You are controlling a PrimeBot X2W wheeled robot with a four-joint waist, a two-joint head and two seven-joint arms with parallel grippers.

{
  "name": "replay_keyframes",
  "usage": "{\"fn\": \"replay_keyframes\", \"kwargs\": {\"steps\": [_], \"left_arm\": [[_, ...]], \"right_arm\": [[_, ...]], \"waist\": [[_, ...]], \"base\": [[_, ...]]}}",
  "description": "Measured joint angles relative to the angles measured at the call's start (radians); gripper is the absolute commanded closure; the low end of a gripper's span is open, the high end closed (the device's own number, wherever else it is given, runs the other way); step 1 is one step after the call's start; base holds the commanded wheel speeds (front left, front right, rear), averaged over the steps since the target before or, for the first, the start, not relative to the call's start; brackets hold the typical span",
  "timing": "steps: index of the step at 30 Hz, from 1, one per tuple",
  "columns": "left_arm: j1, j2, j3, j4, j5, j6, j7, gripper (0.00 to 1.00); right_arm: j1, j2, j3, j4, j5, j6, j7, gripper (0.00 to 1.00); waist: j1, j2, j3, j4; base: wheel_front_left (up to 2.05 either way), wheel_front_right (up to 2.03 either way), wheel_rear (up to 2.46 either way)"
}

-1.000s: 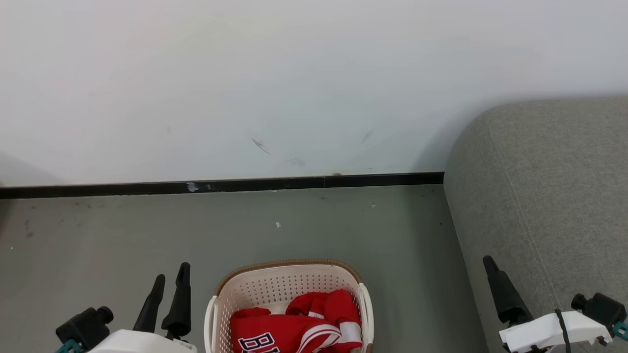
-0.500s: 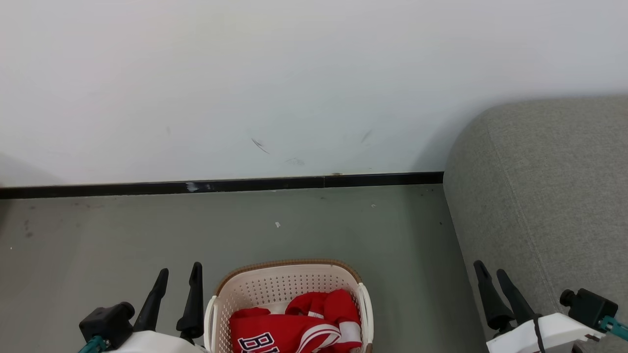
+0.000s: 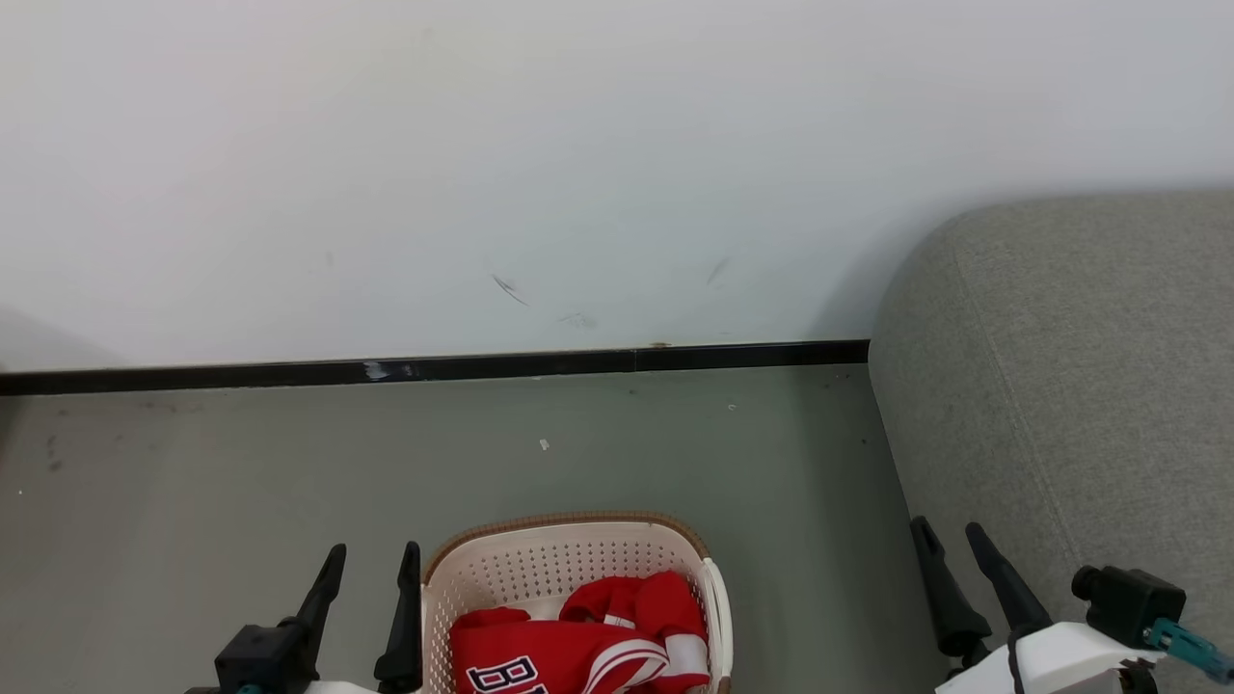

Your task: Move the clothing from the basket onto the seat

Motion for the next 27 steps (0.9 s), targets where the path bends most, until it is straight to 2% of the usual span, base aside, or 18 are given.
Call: {"fn": "replay_keyframes", "kwargs": {"steps": [13,27], "left_arm": [[0.011,0.002,-0.019,0.019,0.165,0.053,-0.048,0.0],[0.017,0.002,-0.016,0.045,0.148,0.07,-0.049,0.0]], "right_arm": [[0.016,0.006,0.009,-0.008,-0.179,0.0,-0.036,0.0],[0.022,0.007,0.008,-0.006,-0.189,0.0,-0.041,0.0]], "waist": [[-0.0001,0.0,-0.008,0.001],[-0.0002,0.0,-0.019,0.001]], "base": [[0.0,0.0,0.0],[0.0,0.0,0.0]]}}
